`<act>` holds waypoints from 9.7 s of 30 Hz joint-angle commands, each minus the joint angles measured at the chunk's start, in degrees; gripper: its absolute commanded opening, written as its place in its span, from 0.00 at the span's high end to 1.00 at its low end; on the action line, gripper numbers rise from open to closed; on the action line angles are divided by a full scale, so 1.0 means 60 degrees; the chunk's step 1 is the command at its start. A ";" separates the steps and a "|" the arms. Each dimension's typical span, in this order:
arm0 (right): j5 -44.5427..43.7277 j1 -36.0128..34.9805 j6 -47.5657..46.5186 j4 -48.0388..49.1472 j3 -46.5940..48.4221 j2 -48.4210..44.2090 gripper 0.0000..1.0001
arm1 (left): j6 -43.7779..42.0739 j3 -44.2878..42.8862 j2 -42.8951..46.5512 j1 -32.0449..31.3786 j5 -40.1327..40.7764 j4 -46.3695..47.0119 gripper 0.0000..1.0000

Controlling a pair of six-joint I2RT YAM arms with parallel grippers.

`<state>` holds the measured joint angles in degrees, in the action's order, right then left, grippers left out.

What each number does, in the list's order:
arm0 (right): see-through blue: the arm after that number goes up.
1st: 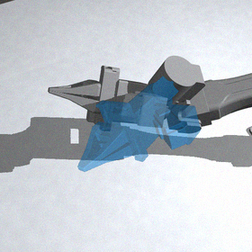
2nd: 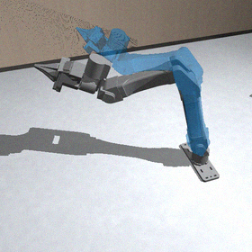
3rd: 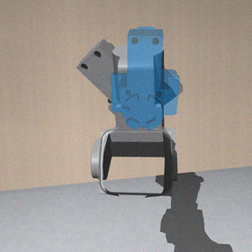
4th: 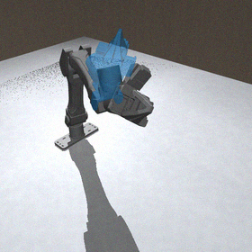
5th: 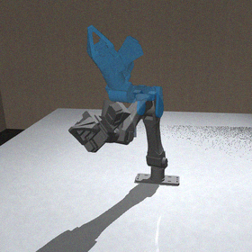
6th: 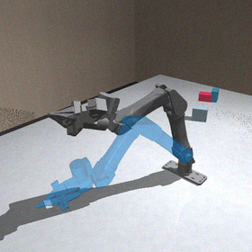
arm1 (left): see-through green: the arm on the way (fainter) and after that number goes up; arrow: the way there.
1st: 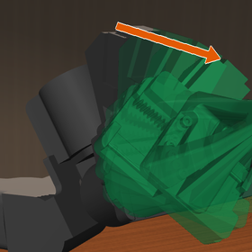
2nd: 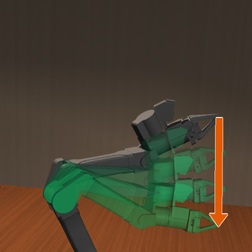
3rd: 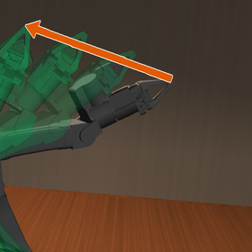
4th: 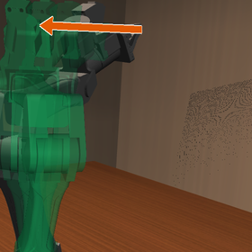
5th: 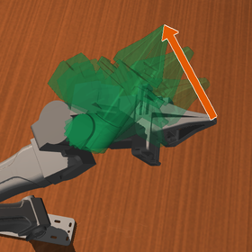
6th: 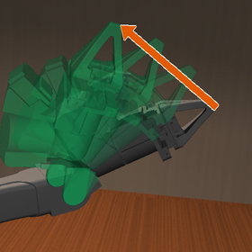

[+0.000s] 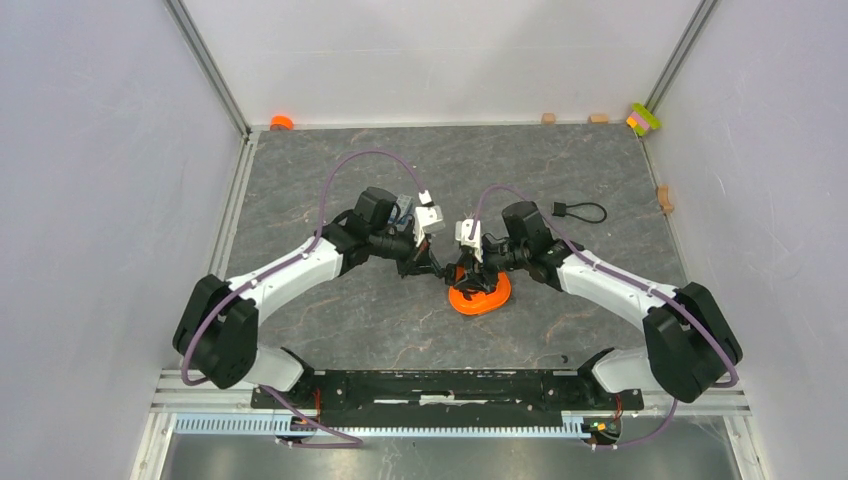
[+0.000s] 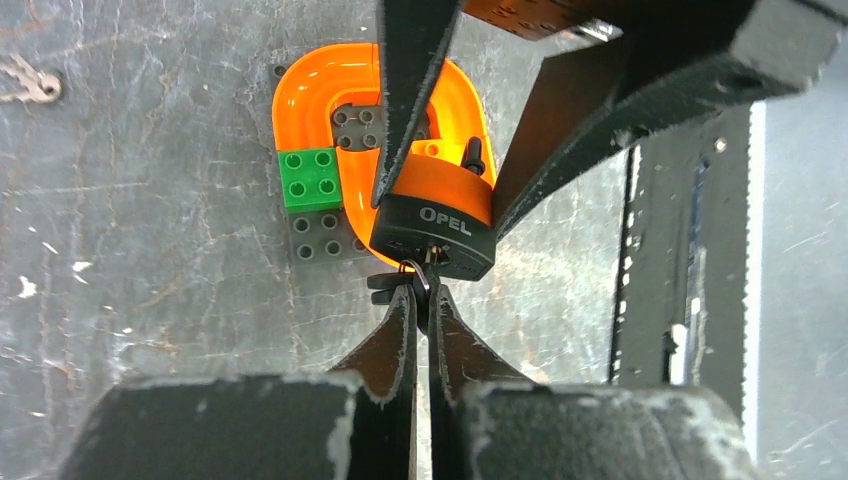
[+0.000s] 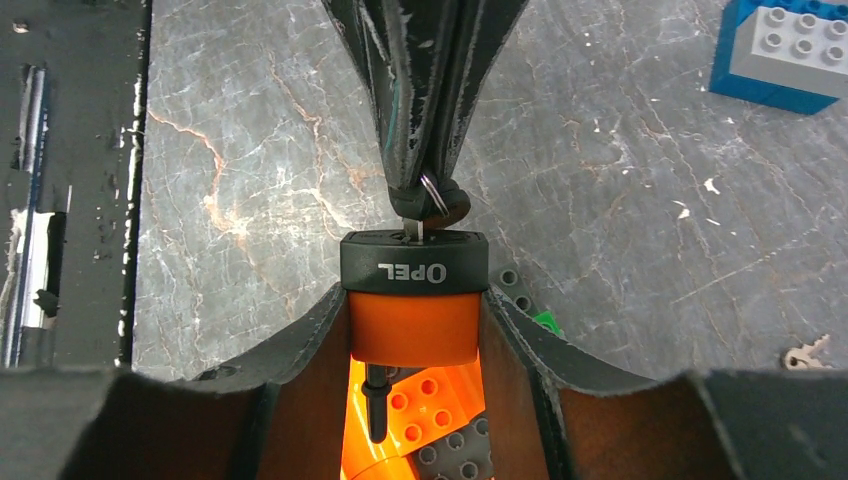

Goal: Unlock with the key

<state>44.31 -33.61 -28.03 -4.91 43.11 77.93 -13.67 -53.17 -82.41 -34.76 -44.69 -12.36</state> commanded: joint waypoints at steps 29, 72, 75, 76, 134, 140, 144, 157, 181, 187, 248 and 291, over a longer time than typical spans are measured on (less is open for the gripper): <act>-0.1103 -0.0320 -0.1607 0.0349 0.0864 -0.0783 1.00 | 0.5371 -0.0591 0.0281 0.0871 0.0419 0.1797 0.09; -0.2631 -0.0624 -0.0376 0.1208 0.0660 -0.0659 0.72 | 0.7650 -0.1152 -0.2375 0.0872 -0.2316 0.3127 0.98; -0.2845 -0.0606 -0.0352 0.1108 0.0554 -0.0847 0.40 | 0.7528 -0.1087 -0.2093 0.0915 -0.2264 0.3230 0.98; -0.2923 -0.0581 -0.0370 0.1057 0.0494 -0.0953 0.29 | 0.7499 -0.1085 -0.2018 0.0943 -0.2248 0.3246 0.98; 0.3052 0.1793 0.1830 0.1594 -0.0354 0.0111 0.07 | -0.0148 -0.0233 -0.1614 0.2714 -0.0521 0.0921 0.98; 0.2932 0.1801 0.1772 0.1580 -0.0402 0.0051 0.05 | 0.0275 -0.1148 -0.2629 0.3295 -0.0565 -0.0326 0.98; 0.2870 0.1804 0.1785 0.1609 -0.0433 0.0005 0.04 | 0.0273 -0.1652 -0.3089 0.3459 -0.0248 -0.0977 0.97; 0.2875 0.1793 0.1730 0.1594 -0.0476 0.0019 0.03 | 0.1142 -0.4012 -0.5524 0.4466 -0.0504 -0.3299 0.74; 0.2847 0.1793 0.1643 0.1551 -0.0477 0.0020 0.03 | 0.1511 -0.5551 -0.6748 0.5055 0.0184 -0.4534 0.38; 0.2779 0.1803 0.1537 0.1506 -0.0478 0.0012 0.02 | 0.0874 -0.5036 -0.5926 0.5050 0.0667 -0.4490 0.34; -0.3678 0.2291 -0.0600 0.0419 0.1643 0.0892 0.21 | -0.0043 -0.1389 0.0169 0.2788 0.6525 -0.1337 0.00; -0.5159 0.6178 -0.0656 -0.1549 0.3929 0.4375 0.24 | 0.0037 -0.1173 0.1328 0.3084 0.3794 -0.2129 0.00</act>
<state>11.73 1.65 -32.67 -13.58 64.71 102.41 -15.35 -60.29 -76.62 -16.47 -19.90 -26.26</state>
